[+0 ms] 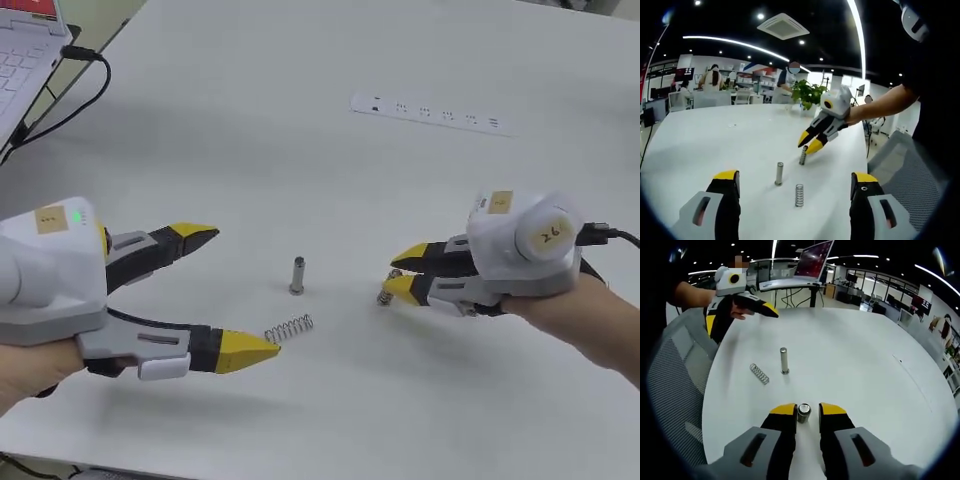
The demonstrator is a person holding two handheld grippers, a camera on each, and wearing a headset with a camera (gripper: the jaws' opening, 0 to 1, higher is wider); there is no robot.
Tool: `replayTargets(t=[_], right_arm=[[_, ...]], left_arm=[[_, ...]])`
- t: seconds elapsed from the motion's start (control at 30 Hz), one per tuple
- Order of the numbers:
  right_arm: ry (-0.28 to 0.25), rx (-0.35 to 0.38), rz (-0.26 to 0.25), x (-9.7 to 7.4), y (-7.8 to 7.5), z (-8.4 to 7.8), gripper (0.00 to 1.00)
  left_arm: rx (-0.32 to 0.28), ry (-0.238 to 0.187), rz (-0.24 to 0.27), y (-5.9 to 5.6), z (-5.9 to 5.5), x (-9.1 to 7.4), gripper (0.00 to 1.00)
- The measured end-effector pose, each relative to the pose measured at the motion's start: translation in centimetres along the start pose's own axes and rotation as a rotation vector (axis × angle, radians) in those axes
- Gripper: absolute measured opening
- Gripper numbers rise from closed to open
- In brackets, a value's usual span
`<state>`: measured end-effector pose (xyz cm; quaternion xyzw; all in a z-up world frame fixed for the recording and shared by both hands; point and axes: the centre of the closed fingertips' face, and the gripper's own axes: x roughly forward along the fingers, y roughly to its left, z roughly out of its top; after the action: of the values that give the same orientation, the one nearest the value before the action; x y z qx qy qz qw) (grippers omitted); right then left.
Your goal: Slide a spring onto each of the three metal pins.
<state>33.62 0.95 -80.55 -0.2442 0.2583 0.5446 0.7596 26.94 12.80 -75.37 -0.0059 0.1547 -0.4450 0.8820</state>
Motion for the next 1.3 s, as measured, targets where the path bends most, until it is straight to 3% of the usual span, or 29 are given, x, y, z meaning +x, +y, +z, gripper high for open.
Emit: replayTargets(t=[0.57,1.07,1.3], right_arm=[[-0.058,0.068,-0.022,-1.6,0.2,0.4,0.28],[-0.183,0.161,-0.059,-5.2,0.8,1.8,0.38],[-0.211,0.194,-0.058,-5.6,1.8,2.0,0.43]], left_arm=[[0.004,0.001,0.004,-0.1,0.3,0.0,0.90],[0.015,-0.010,0.000,-0.1,0.8,0.0,0.91],[0.019,-0.001,-0.007,-0.3,0.7,0.2,0.91]])
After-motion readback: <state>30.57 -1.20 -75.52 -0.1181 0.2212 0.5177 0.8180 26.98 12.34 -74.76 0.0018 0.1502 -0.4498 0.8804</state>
